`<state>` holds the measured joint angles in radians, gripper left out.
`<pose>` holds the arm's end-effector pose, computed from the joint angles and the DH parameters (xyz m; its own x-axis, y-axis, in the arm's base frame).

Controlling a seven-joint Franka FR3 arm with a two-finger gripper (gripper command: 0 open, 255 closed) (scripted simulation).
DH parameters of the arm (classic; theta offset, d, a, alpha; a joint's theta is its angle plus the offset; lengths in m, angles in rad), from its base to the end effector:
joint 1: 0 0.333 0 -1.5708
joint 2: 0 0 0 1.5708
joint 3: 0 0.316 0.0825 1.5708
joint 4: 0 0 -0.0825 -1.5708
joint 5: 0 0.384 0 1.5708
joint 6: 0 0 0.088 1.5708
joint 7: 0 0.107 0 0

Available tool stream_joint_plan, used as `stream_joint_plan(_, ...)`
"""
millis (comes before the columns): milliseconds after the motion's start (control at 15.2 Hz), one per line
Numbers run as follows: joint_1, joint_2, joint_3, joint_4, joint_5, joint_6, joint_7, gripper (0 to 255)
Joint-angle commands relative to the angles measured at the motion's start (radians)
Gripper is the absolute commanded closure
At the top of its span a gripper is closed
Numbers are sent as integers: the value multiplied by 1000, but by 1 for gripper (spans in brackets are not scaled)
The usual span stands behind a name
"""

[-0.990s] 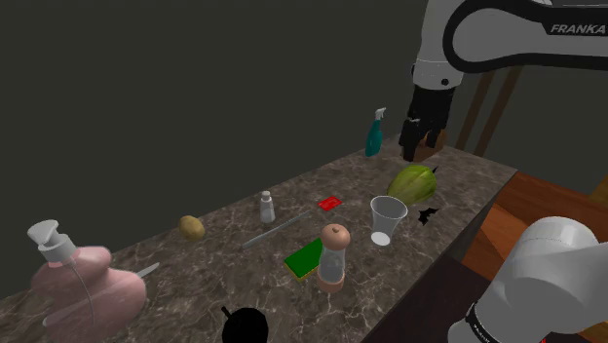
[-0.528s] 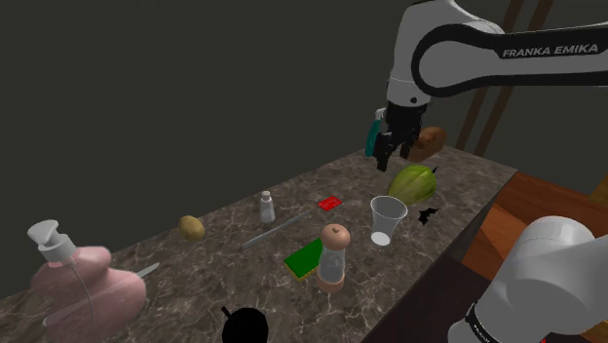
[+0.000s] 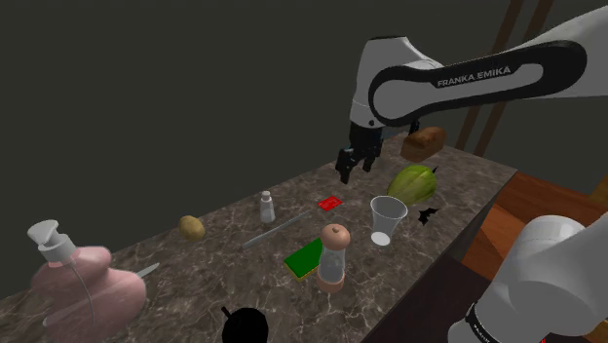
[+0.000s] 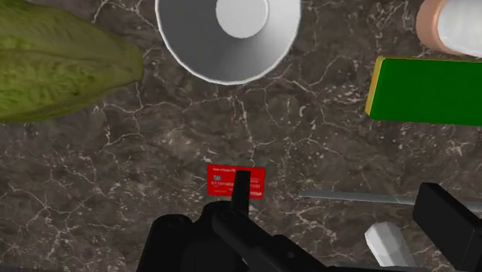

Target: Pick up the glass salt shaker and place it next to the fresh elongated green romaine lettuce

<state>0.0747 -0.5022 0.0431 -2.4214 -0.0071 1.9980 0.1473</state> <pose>0.4026 0.0485 0.4962 0.9962 -0.0306 0.0814 -0.0319 -0.9994 0.0156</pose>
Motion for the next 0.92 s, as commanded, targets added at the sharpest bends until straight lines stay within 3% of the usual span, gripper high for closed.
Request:
stream_joint_plan(0,9,58,9,5,13,72,9,0)
stream_joint_plan(858,61,491,69,209,56,414,62,0)
